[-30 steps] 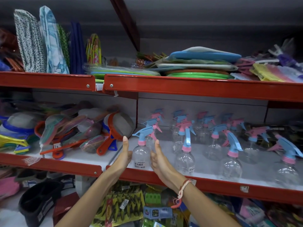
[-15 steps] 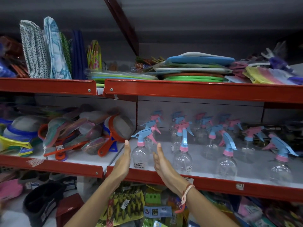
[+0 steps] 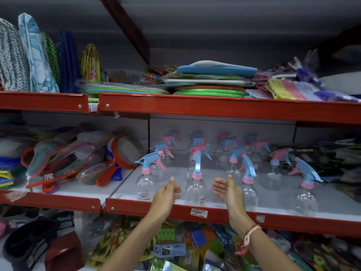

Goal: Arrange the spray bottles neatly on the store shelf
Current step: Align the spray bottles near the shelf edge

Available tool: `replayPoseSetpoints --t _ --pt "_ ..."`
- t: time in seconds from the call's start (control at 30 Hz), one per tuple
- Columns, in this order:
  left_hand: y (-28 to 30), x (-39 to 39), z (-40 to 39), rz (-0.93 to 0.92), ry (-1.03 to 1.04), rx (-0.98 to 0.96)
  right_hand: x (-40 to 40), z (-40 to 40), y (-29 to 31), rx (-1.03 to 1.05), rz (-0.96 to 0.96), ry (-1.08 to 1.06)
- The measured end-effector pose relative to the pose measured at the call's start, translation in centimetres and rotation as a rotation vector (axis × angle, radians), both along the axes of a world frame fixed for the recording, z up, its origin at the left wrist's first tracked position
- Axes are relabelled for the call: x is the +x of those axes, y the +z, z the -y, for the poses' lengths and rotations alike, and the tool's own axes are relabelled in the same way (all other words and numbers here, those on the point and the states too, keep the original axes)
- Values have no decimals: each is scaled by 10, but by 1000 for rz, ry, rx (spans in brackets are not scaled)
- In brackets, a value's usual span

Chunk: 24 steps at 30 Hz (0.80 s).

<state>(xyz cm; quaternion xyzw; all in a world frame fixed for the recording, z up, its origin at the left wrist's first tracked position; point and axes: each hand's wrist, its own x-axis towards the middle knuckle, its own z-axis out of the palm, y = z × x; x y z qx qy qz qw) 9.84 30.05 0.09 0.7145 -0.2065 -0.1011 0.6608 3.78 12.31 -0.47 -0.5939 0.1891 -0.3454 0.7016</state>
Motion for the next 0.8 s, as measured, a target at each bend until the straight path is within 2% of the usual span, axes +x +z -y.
replayPoseSetpoints --t 0.13,0.33,0.8 --pt "-4 -2 17 -80 -23 75 19 8 7 -43 -149 273" --pt "6 -9 30 -186 -120 136 22 2 18 -77 -258 502" --pt "20 -2 37 -132 -142 149 -9 -7 6 -108 -247 568"
